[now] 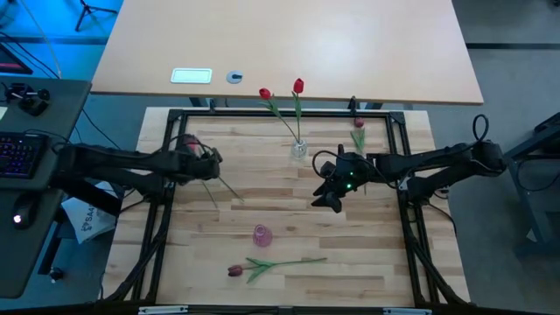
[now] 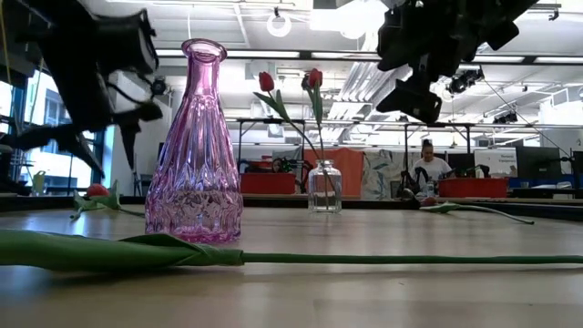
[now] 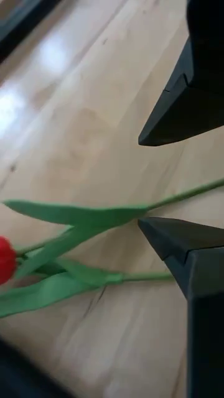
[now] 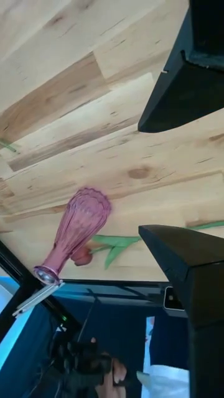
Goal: Sort flowers into vase by color
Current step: Put the red tulip into the transparent flower vase
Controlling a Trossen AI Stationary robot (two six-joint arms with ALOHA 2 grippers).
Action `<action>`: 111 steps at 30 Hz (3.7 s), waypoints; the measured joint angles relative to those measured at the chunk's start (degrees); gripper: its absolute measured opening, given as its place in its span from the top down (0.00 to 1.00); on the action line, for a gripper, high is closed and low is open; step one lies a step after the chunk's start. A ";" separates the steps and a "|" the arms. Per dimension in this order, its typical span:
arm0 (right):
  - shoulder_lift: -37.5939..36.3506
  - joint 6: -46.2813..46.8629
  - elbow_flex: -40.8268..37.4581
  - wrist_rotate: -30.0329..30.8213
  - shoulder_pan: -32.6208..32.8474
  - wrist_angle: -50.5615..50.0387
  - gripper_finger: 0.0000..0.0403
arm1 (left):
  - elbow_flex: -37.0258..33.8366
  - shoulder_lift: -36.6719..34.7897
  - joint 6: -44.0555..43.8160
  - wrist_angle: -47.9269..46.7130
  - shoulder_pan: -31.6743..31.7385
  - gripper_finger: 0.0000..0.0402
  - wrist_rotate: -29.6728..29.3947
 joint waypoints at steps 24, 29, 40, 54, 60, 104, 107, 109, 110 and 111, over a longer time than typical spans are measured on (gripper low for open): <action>0.00 -0.33 0.00 4.55 0.02 0.01 0.38 | -2.88 17.00 6.45 16.60 15.34 0.70 9.17; 0.00 0.08 0.00 4.46 0.02 0.02 0.38 | -3.25 15.66 9.98 17.61 15.79 0.97 8.91; -2.28 2.27 0.01 -0.58 0.23 12.79 0.38 | -3.22 -3.15 41.35 34.24 14.24 0.99 9.80; -11.45 3.99 0.02 7.72 -1.16 19.98 0.38 | 9.49 -4.38 80.80 57.23 -4.78 1.00 3.81; -13.14 3.22 0.02 10.45 -3.72 31.24 0.38 | 18.25 12.22 117.24 72.01 -4.68 1.00 2.60; -14.64 -0.97 0.04 13.40 -6.21 36.02 0.38 | 28.76 45.72 104.03 109.45 11.74 1.00 17.85; -14.64 -0.97 0.02 13.40 -6.21 36.03 0.38 | 28.75 46.05 104.51 110.06 11.50 1.00 17.76; -14.64 -0.97 0.04 13.38 -6.21 36.01 0.38 | 28.76 45.95 104.92 110.25 11.50 1.00 17.46; -14.64 -0.97 0.02 13.38 -6.21 36.01 0.38 | 28.76 45.95 104.90 110.02 11.50 1.00 17.43; -14.64 -0.97 0.02 13.38 -6.21 36.01 0.38 | 28.76 45.96 104.72 109.44 11.52 1.00 17.29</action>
